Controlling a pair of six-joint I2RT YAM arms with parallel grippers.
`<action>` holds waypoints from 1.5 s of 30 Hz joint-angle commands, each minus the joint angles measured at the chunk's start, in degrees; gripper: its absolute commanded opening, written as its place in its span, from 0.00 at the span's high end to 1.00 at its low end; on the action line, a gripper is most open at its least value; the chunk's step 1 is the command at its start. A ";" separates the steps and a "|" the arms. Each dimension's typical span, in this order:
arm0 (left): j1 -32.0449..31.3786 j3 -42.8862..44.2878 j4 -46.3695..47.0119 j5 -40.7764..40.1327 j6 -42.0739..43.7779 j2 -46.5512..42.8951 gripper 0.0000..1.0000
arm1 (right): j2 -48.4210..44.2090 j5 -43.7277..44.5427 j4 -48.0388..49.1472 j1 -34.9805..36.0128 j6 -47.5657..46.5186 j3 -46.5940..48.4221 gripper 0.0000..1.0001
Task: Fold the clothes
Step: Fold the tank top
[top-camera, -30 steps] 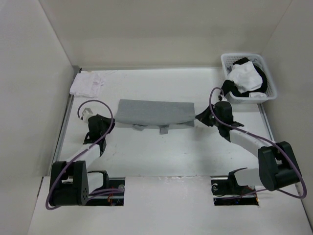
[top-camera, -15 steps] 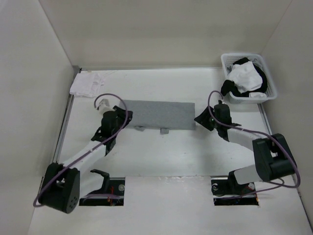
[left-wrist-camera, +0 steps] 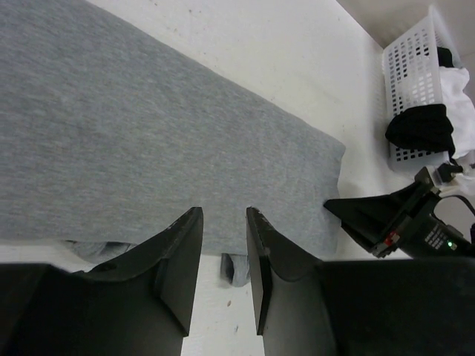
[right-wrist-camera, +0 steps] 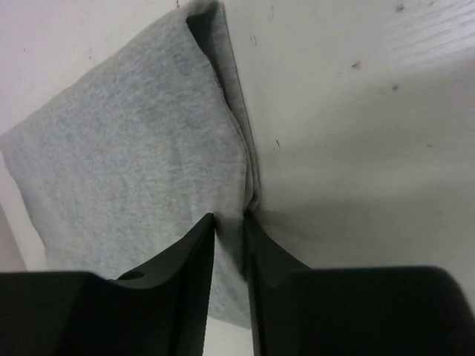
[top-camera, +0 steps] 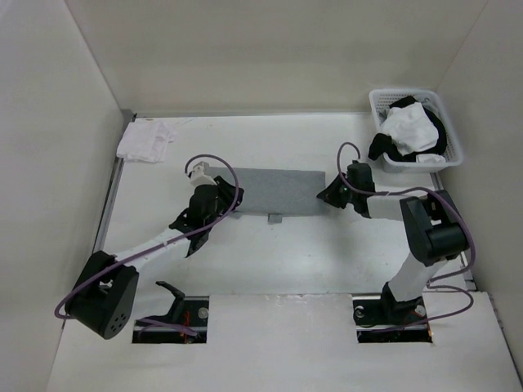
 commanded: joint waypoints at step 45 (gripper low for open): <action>-1.23 0.70 -0.62 3.47 0.47 -10.95 0.69 | -14.60 22.95 -13.05 28.78 -5.89 14.52 0.93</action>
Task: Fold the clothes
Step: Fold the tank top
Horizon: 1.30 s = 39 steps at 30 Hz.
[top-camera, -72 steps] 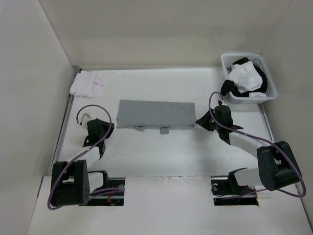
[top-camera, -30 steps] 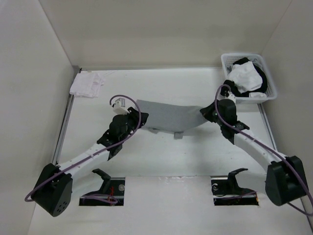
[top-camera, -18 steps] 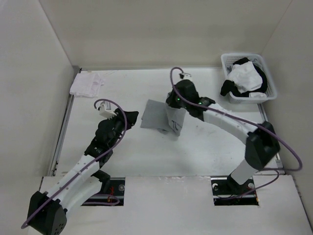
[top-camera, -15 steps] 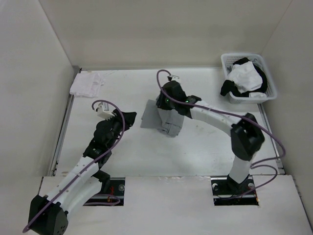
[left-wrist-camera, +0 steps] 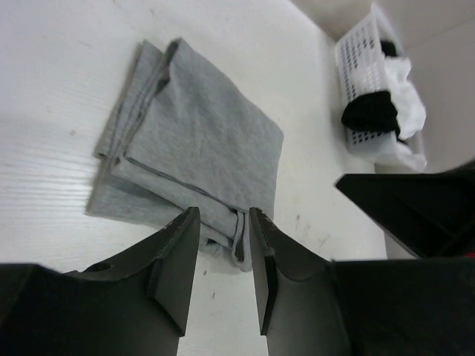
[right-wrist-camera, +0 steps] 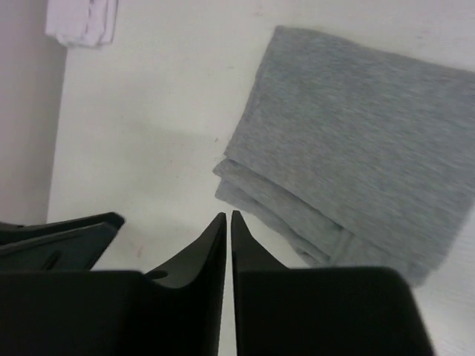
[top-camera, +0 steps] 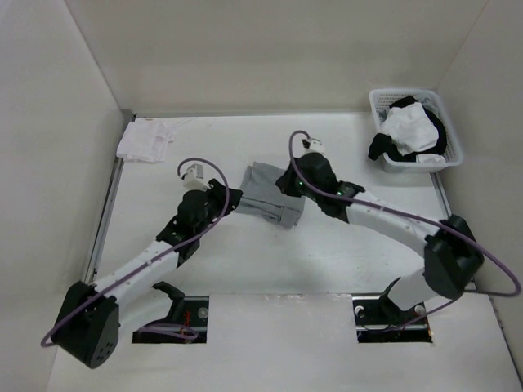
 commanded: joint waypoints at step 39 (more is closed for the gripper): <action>6.26 -3.13 -12.87 -6.07 4.36 -0.29 0.44 | -43.51 15.99 16.99 -13.80 3.35 -52.32 0.00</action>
